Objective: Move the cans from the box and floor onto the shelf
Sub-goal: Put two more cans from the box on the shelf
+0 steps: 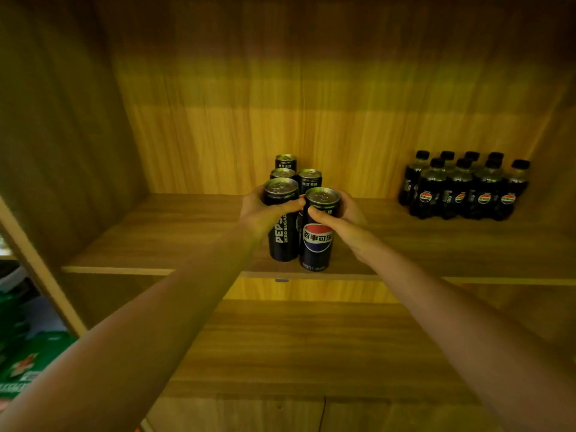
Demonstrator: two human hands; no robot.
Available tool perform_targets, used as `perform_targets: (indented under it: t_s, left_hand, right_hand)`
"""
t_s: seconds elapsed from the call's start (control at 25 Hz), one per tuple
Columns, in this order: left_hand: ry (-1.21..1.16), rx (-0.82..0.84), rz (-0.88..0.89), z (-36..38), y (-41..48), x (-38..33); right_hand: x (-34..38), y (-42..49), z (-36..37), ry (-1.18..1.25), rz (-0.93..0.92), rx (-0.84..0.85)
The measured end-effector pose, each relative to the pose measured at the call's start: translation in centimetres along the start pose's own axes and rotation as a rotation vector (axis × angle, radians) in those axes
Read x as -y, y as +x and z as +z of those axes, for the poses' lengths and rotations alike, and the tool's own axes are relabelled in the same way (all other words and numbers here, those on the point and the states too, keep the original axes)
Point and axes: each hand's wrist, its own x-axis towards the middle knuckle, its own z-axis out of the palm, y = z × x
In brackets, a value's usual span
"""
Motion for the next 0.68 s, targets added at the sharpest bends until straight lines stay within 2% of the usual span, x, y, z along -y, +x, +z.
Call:
perform_targets:
  t_s: [0.32,0.68]
  left_hand:
    - [0.060,-0.008,-0.075,0.5,3.3,3.4]
    - [0.068,0.077,0.036,0.1,5.1,6.5]
  right_hand:
    - [-2.7,3.1,-0.2,0.022,0.037,-0.003]
    - [-4.3,5.5,0.1,-0.011,-0.020,0.024]
